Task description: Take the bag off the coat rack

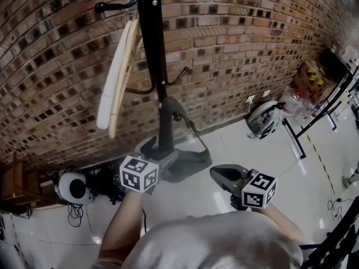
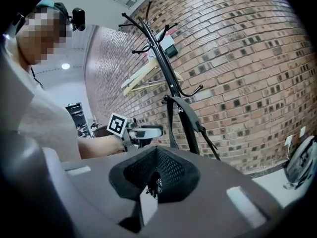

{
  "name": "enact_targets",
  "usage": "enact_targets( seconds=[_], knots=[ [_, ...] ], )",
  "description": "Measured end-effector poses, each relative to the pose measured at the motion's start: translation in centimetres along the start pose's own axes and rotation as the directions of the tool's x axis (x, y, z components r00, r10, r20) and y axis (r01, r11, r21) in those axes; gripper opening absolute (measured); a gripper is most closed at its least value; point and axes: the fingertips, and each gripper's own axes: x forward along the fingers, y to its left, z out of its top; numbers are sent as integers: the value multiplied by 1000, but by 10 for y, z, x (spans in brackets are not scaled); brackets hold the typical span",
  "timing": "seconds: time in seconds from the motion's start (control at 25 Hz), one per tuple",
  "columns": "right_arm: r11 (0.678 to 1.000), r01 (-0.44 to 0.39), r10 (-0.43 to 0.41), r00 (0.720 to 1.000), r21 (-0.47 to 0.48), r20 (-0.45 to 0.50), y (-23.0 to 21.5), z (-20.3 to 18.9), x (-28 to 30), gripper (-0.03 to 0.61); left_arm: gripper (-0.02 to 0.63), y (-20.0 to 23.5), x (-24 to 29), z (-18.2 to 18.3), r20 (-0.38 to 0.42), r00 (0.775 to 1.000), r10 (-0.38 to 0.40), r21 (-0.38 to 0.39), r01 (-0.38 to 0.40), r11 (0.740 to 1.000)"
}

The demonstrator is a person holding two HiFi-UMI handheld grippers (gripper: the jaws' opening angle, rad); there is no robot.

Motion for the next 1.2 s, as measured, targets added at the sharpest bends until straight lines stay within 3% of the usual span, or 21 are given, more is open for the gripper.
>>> enact_targets(
  seconds=[0.28, 0.4, 0.64, 0.84, 1.2],
  knots=[
    [998, 45, -45, 999, 32, 2, -24, 0, -3, -2, 397, 35, 36, -10, -58, 998, 32, 19, -31, 999],
    [998, 44, -43, 999, 44, -15, -28, -6, -1, -2, 393, 39, 43, -20, -81, 997, 11, -10, -12, 1000],
    [998, 34, -33, 999, 52, -32, -29, -13, 3, -2, 229, 33, 45, -20, -27, 998, -55, -102, 52, 993],
    [998, 33, -32, 999, 52, -34, -26, -15, 0, -2, 61, 33, 37, -15, 5, 998, -58, -165, 58, 985],
    [998, 25, -23, 999, 62, -30, -21, -26, -12, -2, 52, 27, 27, 0, 34, 998, -49, -214, 55, 975]
  ],
)
